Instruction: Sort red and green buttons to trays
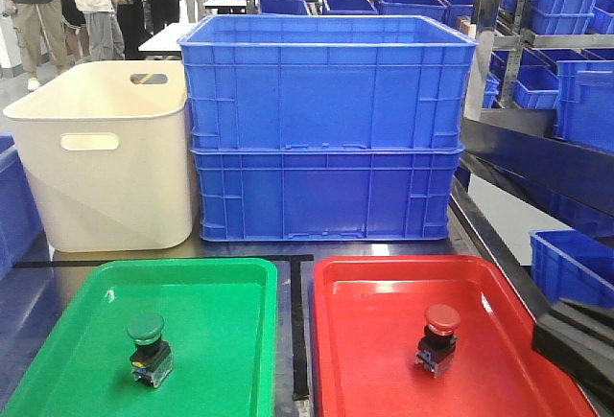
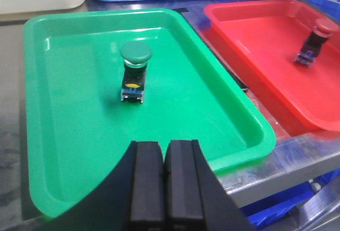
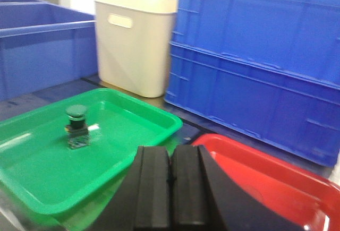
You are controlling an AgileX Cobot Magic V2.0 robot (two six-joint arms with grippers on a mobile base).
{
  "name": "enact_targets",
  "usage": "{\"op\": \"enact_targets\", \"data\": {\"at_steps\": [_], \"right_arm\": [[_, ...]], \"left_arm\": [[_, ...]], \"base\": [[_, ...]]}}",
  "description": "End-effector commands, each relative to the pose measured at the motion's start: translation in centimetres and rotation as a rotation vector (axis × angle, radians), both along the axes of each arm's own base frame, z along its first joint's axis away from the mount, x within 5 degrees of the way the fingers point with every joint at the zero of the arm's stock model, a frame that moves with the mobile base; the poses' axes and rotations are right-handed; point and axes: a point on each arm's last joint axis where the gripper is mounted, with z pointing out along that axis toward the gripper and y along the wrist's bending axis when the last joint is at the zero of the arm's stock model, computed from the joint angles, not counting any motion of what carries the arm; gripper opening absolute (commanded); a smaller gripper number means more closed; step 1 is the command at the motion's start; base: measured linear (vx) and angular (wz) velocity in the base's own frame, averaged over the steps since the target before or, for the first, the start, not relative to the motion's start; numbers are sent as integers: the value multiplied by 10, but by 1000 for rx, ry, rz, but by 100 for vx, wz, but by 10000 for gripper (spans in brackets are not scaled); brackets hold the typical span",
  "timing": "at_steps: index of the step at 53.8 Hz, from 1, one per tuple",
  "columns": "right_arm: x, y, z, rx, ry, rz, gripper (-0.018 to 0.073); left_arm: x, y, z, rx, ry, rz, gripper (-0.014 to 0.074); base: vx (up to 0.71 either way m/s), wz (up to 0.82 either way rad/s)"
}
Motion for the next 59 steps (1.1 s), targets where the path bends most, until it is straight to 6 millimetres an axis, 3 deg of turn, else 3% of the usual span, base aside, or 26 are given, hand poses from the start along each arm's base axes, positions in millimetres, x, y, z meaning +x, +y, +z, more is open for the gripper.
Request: {"op": "enact_targets", "data": {"at_steps": [1, 27, 34, 41, 52, 59], "right_arm": [[-3, -4, 5, 6, -33, -46, -13], [-3, -4, 3, 6, -26, -43, -13], [-3, -4, 3, 6, -26, -43, -13], [-3, -4, 3, 6, -27, -44, -13], [-3, -3, 3, 6, -25, -35, -13], [-3, -3, 3, 6, -25, -35, -13]], "left_arm": [[0, 0, 14, -52, -100, 12, -6], [0, 0, 13, -44, -93, 8, -6], [4, 5, 8, 103, -208, 18, -6], [-5, 19, -20, 89, -404, 129, -6], [-39, 36, -99, 48, -585, 261, -6], [-50, 37, -105, 107, -593, 258, -6]], "base": [[0, 0], [0, 0], [0, 0], [0, 0], [0, 0], [0, 0]]}}
